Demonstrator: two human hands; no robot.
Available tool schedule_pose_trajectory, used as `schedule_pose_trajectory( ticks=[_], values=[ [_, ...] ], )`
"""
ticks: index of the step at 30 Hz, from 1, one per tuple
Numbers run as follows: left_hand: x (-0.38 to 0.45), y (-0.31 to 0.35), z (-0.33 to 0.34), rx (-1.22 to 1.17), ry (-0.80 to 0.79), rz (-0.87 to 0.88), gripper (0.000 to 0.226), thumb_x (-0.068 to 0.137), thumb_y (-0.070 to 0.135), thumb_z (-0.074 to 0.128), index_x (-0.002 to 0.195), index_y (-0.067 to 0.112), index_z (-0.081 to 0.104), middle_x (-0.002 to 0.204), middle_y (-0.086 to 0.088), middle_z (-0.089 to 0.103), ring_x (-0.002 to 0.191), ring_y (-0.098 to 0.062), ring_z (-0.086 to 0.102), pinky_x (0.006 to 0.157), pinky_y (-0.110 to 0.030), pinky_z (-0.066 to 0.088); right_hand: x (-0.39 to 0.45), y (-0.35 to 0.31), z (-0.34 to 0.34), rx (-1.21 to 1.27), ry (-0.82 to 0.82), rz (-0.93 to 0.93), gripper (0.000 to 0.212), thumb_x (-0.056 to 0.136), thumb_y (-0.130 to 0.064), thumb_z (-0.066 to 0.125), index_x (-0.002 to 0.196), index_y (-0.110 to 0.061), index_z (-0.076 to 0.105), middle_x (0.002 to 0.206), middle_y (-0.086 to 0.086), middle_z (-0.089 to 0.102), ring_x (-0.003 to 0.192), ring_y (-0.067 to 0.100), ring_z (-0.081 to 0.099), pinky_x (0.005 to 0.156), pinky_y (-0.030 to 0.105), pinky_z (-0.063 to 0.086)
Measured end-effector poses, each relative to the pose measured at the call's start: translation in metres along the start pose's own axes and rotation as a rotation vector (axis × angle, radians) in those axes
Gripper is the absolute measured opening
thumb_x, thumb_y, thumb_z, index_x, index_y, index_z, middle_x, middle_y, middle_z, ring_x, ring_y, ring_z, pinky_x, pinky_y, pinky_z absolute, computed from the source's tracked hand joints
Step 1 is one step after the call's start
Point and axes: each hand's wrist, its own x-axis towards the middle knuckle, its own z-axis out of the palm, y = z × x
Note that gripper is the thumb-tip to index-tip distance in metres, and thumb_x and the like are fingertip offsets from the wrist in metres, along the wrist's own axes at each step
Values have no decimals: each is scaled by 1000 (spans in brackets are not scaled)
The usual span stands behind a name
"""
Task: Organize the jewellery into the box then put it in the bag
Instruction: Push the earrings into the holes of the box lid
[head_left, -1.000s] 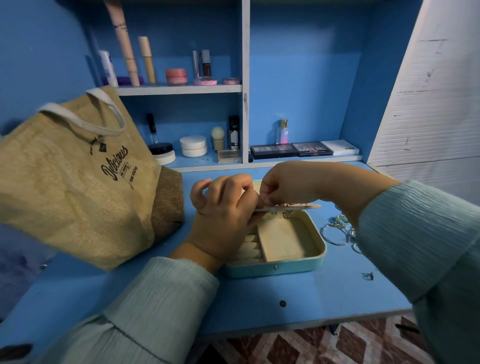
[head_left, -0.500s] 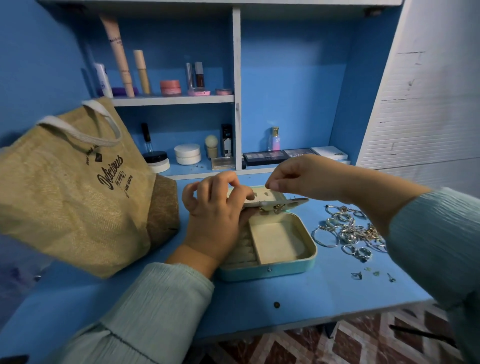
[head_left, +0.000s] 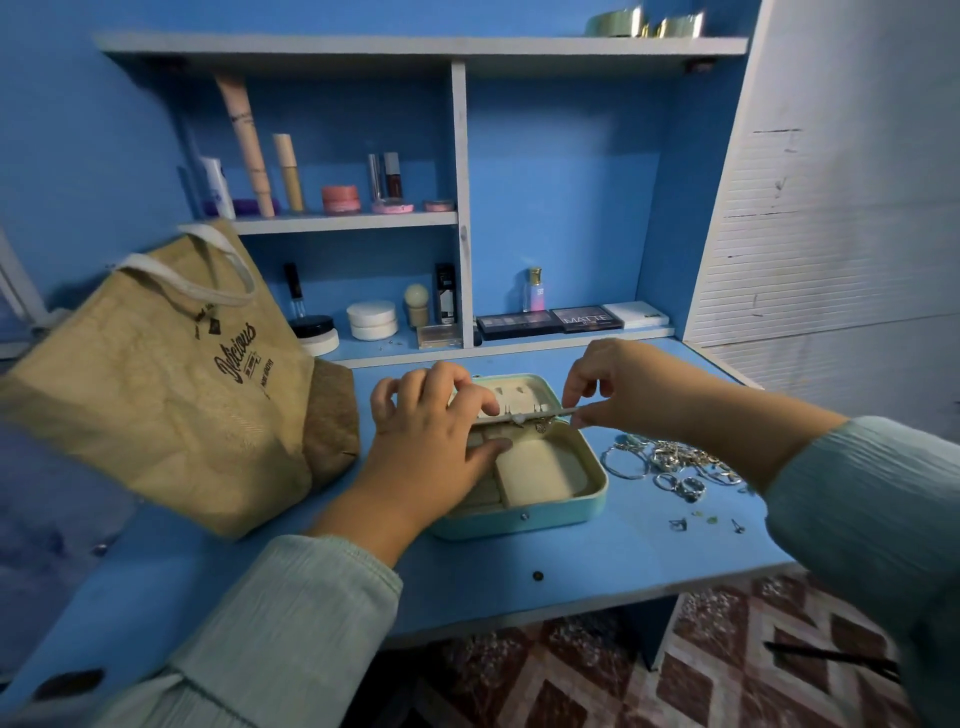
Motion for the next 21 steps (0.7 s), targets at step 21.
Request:
schedule_pose_trajectory(
  ticks=[21],
  values=[
    [2,60,-21,-39,-155,-25,27,77,40,45,66,28,68,81,5,60,75,-22,57,79,-35,31,-43,10,2,13,42,136,6,86,-29,63,79,-28,63,82,-13,50,74,6,49,71,25,43]
  ],
)
